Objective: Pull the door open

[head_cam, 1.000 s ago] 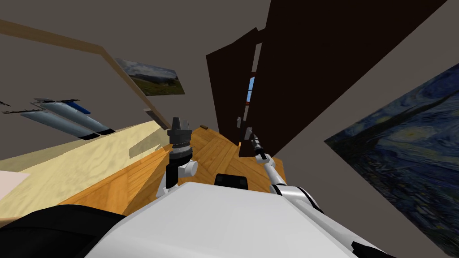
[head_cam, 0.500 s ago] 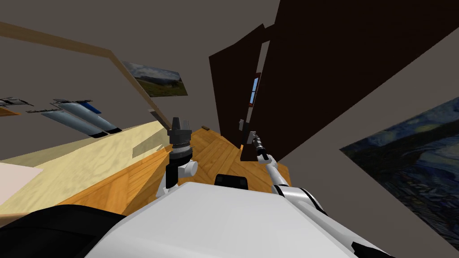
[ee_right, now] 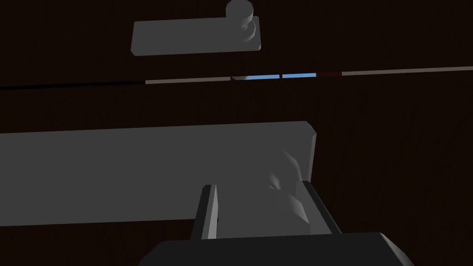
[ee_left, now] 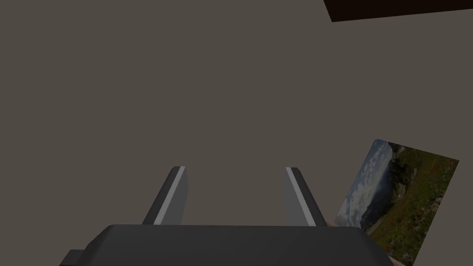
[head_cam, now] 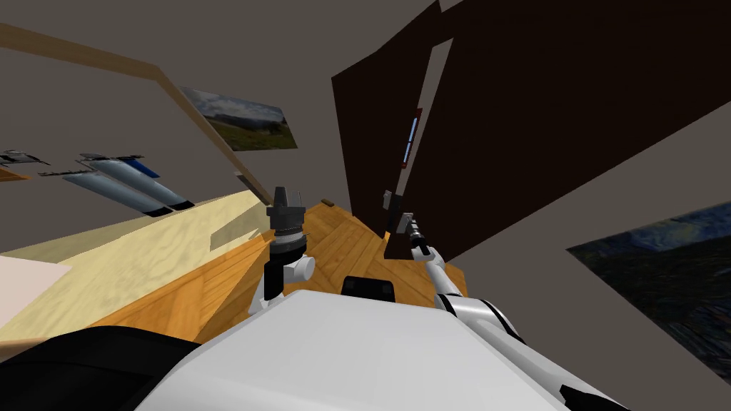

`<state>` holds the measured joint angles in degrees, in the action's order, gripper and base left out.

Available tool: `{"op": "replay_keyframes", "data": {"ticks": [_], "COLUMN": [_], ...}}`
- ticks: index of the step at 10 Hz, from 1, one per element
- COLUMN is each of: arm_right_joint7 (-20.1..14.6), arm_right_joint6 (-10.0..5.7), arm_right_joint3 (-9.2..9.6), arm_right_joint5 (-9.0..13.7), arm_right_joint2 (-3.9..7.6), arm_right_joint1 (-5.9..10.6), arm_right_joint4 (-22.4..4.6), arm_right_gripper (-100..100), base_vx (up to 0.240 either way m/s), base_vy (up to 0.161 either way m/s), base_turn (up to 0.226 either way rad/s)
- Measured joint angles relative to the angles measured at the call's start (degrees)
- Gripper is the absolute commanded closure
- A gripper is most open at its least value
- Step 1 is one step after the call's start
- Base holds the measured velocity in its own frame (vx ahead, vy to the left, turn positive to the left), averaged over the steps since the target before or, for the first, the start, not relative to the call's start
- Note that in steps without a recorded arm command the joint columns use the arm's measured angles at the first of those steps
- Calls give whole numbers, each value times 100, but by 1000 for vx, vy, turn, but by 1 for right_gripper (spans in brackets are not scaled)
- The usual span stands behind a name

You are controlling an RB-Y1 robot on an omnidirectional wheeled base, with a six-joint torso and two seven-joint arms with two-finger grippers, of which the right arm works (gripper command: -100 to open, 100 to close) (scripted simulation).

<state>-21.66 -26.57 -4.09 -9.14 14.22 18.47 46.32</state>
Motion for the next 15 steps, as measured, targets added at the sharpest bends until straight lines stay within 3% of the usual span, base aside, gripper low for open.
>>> {"op": "replay_keyframes", "data": {"ticks": [4, 5, 15], "arm_right_joint7": [7, -47, -735], "arm_right_joint6": [17, -20, -250], "arm_right_joint3": [7, 48, 689], "arm_right_joint5": [-5, -16, -224], "arm_right_joint2": [-6, 44, 384], "arm_right_joint1": [-18, 11, -74], "arm_right_joint4": [-15, -33, 28], "arm_right_gripper": [100, 100, 100], "base_vx": [-38, -185, -173], "base_vy": [-22, -133, -114], "base_turn": [26, 136, 103]}}
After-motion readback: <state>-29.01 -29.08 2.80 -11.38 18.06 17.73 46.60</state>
